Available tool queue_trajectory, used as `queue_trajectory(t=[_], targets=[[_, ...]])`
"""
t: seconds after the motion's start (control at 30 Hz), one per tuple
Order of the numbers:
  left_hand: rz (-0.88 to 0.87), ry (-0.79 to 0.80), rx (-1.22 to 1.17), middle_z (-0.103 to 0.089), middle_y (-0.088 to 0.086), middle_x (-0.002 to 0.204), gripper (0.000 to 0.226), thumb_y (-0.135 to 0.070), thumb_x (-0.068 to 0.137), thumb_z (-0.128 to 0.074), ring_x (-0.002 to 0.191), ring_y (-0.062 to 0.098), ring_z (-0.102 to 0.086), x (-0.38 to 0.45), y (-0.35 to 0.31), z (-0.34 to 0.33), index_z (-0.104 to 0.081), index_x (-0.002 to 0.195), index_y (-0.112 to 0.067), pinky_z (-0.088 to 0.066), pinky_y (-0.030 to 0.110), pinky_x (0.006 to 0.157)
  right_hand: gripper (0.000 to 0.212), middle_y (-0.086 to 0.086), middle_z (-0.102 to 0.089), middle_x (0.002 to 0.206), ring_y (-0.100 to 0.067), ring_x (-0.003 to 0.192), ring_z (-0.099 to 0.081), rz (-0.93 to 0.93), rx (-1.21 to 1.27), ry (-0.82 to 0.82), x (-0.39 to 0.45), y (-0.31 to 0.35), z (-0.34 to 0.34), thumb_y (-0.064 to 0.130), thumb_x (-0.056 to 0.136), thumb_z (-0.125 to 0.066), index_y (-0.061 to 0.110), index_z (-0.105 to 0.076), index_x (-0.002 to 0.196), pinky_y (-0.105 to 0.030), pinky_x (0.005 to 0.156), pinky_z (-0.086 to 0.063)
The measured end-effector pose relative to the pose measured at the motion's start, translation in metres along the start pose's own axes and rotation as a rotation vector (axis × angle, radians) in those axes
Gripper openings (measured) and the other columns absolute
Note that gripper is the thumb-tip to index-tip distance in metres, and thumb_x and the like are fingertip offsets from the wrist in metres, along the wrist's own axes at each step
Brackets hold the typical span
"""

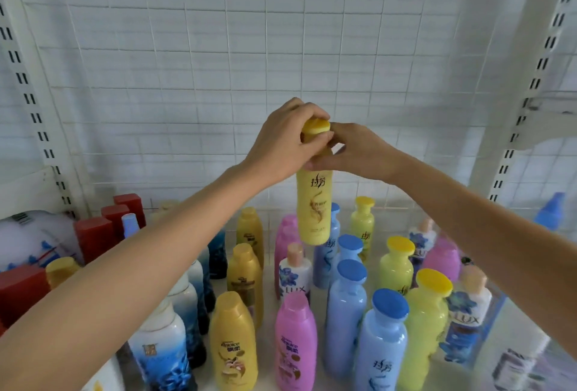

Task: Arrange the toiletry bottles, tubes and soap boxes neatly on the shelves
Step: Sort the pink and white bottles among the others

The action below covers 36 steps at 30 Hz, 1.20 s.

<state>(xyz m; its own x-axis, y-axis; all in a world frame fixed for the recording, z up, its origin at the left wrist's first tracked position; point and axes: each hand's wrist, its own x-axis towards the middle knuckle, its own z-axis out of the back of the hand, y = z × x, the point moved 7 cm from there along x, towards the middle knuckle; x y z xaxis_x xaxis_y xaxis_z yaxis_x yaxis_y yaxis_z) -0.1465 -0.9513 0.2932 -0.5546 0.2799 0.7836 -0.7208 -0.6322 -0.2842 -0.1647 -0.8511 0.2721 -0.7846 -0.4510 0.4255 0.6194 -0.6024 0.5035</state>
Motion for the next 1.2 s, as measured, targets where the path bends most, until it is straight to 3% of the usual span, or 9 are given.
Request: queue_trajectory(t=[0.13,0.33,0.47,0.63,0.73,0.87,1.0,1.2], targets=[[0.001,0.079,-0.049,-0.056,-0.003,0.114,0.042,-0.032,0.085,-0.064,0.078,0.01,-0.058,0.002,-0.009,-0.02,-0.053,0.123,-0.018,-0.042,0.011,0.07,0.018,0.012,-0.061,0.079,-0.001,0.075,-0.054,-0.036,-0.06,-0.122,-0.017,-0.021,0.024,0.033,0.074,-0.073,0.026,-0.061,0.086,-0.003,0.064,-0.039],[0.035,0.265,0.001,-0.053,-0.004,0.115,0.049,-0.031,0.085,-0.063,0.081,0.009,-0.061,-0.021,-0.004,-0.047,-0.044,0.13,-0.021,-0.05,0.025,0.078,0.038,0.006,-0.061,0.097,-0.01,0.091,-0.055,-0.138,-0.052,-0.283,-0.043,-0.06,0.053,0.034,0.076,-0.072,0.021,-0.061,0.111,-0.015,0.075,-0.041],[0.082,0.553,0.184,-0.059,-0.001,0.108,0.027,-0.032,0.086,-0.06,0.087,0.012,-0.059,-0.043,0.016,-0.07,-0.06,0.111,-0.022,-0.049,0.03,0.08,0.049,0.003,-0.058,0.103,-0.013,0.097,-0.054,-0.216,-0.069,-0.259,-0.052,-0.082,0.052,0.03,0.077,-0.072,0.016,-0.052,0.119,-0.021,0.08,-0.041],[0.166,0.87,0.327,-0.058,0.0,0.107,0.035,-0.038,0.086,-0.059,0.091,0.014,-0.054,-0.083,0.043,-0.091,-0.057,0.116,-0.021,-0.046,0.026,0.076,0.065,-0.004,-0.055,0.108,-0.022,0.096,-0.055,-0.314,-0.076,-0.201,-0.064,-0.118,0.028,0.024,0.073,-0.077,0.017,-0.039,0.126,-0.031,0.082,-0.044],[0.178,0.98,0.37,-0.058,-0.007,0.093,0.034,-0.041,0.085,-0.06,0.081,0.01,-0.054,-0.103,0.051,-0.102,-0.058,0.113,-0.022,-0.04,0.022,0.065,0.067,-0.005,-0.056,0.11,-0.019,0.09,-0.054,-0.379,-0.126,-0.114,-0.067,-0.139,0.01,0.026,0.07,-0.079,0.02,-0.042,0.126,-0.029,0.077,-0.043],[0.153,1.015,0.381,-0.044,-0.014,0.071,0.015,-0.032,0.089,-0.055,0.063,0.003,-0.041,-0.113,0.051,-0.104,-0.057,0.098,-0.021,-0.033,0.019,0.053,0.063,-0.002,-0.052,0.101,-0.019,0.088,-0.047,-0.467,-0.301,0.078,-0.071,-0.159,-0.014,0.034,0.068,-0.079,0.018,-0.045,0.119,-0.029,0.071,-0.038],[0.157,0.989,0.343,-0.043,-0.012,0.071,0.011,-0.027,0.088,-0.058,0.061,0.002,-0.041,-0.116,0.05,-0.103,-0.047,0.088,-0.025,-0.031,0.017,0.052,0.062,-0.004,-0.055,0.112,-0.017,0.094,-0.044,-0.501,-0.38,0.137,-0.071,-0.171,-0.022,0.04,0.071,-0.075,0.015,-0.048,0.121,-0.027,0.074,-0.036],[0.165,0.987,0.358,-0.046,-0.009,0.074,0.013,-0.026,0.088,-0.058,0.061,0.003,-0.041,-0.118,0.052,-0.107,-0.048,0.09,-0.019,-0.031,0.017,0.051,0.064,-0.001,-0.051,0.105,-0.016,0.092,-0.045,-0.536,-0.372,0.188,-0.07,-0.175,-0.027,0.042,0.072,-0.074,0.011,-0.048,0.12,-0.024,0.072,-0.034]])
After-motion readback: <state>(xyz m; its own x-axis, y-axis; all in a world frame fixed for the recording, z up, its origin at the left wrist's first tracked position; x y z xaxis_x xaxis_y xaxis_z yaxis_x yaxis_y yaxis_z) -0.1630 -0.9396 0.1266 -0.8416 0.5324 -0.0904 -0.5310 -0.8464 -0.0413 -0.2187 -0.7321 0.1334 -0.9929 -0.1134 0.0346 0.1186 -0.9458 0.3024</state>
